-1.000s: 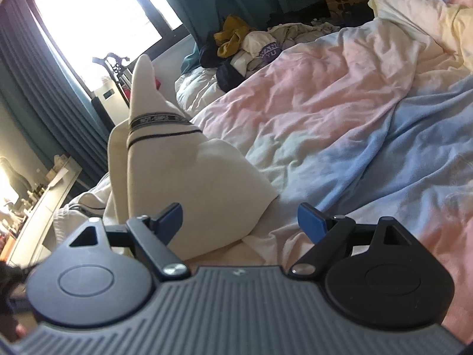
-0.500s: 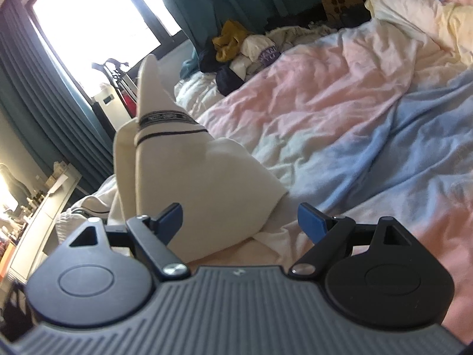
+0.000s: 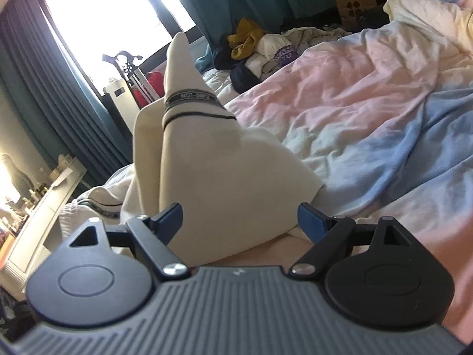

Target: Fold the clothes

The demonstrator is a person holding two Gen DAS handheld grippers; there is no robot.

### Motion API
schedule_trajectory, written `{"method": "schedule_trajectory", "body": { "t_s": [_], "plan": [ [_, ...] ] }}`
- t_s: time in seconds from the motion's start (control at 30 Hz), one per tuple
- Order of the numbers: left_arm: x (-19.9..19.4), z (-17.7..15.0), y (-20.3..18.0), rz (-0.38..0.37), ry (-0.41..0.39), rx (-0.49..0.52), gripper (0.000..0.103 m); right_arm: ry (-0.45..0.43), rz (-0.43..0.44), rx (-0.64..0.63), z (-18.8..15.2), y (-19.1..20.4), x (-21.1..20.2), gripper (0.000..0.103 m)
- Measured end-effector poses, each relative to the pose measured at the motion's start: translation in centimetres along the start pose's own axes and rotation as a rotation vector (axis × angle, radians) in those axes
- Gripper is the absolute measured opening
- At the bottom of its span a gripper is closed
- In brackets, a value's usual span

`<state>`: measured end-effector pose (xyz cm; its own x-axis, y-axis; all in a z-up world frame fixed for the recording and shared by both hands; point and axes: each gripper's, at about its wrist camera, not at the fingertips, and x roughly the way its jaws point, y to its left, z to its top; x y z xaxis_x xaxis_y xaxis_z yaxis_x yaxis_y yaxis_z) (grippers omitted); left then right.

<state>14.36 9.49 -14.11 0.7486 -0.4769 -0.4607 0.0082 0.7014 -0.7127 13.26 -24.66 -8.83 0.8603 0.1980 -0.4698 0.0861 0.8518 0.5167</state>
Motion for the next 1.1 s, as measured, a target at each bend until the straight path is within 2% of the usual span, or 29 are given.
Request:
{"method": "schedule_trajectory", "body": {
  "t_s": [0.03, 0.17, 0.5, 0.63, 0.77, 0.83, 1.0, 1.1],
  "plan": [
    [-1.1, 0.6, -0.2, -0.018, -0.048, -0.003, 0.011, 0.0, 0.007, 0.001, -0.1, 0.1, 0.1, 0.087],
    [-4.3, 1.9, -0.9, -0.037, -0.184, -0.002, 0.009, -0.002, 0.037, -0.021, -0.5, 0.8, 0.0, 0.087],
    [-8.1, 4.8, -0.2, -0.028, -0.338, -0.087, 0.008, -0.046, 0.097, -0.071, -1.3, 2.1, -0.9, 0.087],
    [-12.7, 7.6, 2.1, -0.048, -0.472, -0.177, 0.008, -0.064, 0.145, -0.082, -1.9, 2.5, -1.6, 0.087],
    [-13.9, 9.1, 6.5, 0.027, -0.49, -0.32, 0.008, -0.09, 0.212, -0.102, -2.1, 3.6, -2.8, 0.087],
    [-14.4, 9.9, 8.7, 0.065, -0.498, -0.391, 0.008, -0.082, 0.205, -0.118, -2.3, 4.3, -2.9, 0.086],
    [-15.7, 11.8, 14.2, 0.161, -0.512, -0.568, 0.009, 0.012, 0.079, -0.064, -3.0, 4.3, -1.9, 0.086],
    [-13.5, 11.7, 16.5, 0.231, -0.411, -0.634, 0.009, 0.058, -0.031, -0.078, -3.5, 3.7, -0.8, 0.086]
  ]
}}
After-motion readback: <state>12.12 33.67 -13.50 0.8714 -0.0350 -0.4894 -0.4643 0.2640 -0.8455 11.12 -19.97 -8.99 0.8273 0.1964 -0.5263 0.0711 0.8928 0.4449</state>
